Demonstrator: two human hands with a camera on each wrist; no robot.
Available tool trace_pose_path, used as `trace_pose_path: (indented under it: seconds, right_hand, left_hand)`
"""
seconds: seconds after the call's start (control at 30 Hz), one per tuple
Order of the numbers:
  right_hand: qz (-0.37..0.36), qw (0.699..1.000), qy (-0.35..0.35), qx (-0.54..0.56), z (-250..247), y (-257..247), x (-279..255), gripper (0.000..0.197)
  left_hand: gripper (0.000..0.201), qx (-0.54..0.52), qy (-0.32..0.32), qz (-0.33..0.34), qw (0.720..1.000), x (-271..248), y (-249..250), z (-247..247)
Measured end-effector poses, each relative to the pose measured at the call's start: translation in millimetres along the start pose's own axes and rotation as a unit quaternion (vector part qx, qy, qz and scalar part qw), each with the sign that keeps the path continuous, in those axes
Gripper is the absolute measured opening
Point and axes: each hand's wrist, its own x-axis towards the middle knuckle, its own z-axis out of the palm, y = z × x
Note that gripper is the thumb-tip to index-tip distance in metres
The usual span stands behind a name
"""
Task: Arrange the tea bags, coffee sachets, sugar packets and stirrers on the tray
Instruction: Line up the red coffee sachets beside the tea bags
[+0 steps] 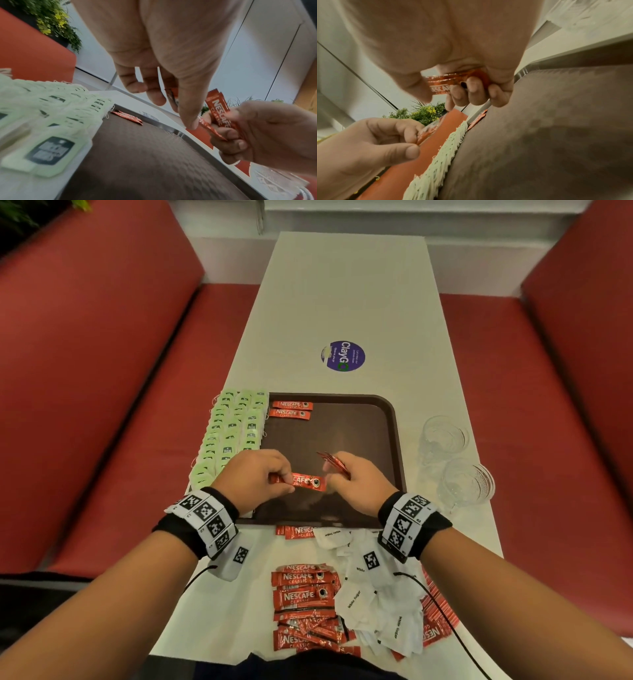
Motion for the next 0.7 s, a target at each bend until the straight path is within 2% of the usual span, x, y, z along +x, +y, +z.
trace_pose_path:
  seconds: [0.1,0.2,0.3,0.4,0.5,0.6,0.7]
  right_hand:
    - [-0.034,0.999,-0.016,-0.018,-1.2,-5.9,9.7,0.006]
    - [-0.033,0.999,0.000,-0.015,-4.2,-7.3,20.1,0.008]
    - [-0.023,0.999,-0.026,-0.035,-5.9,-8.2,27.5,0.012]
    - [-0.023,0.997,-0.030,-0.067,-7.9,-7.6,33.7,0.018]
    - [-0.026,0.996,-0.022,-0.087,-11.2,-7.3,40.3,0.015]
    - [-0.019,0.996,0.001,-0.089,-11.3,-5.2,47.2,0.012]
    - [0.001,0.996,0.039,-0.078,-12.4,-1.6,53.3,0.013]
  left_hand:
    - [0.020,0.004,0.007,0.020,1.000,6.9,3.7,2.8]
    - [0.016,-0.015,0.004,0.010,1.000,15.1,0.8,3.5]
    - [0.012,-0.033,0.020,0.004,0.999,23.9,-1.4,2.1]
    - [0.011,-0.053,0.031,-0.033,0.998,32.1,-2.2,-0.2]
    - [0.012,-0.064,0.001,-0.062,0.996,40.6,-5.6,-1.8]
    - [0.007,-0.004,-0.029,-0.067,0.997,54.6,-11.8,-2.7]
    - [0.002,0.073,-0.009,-0.132,0.989,78.2,-28.6,-7.1]
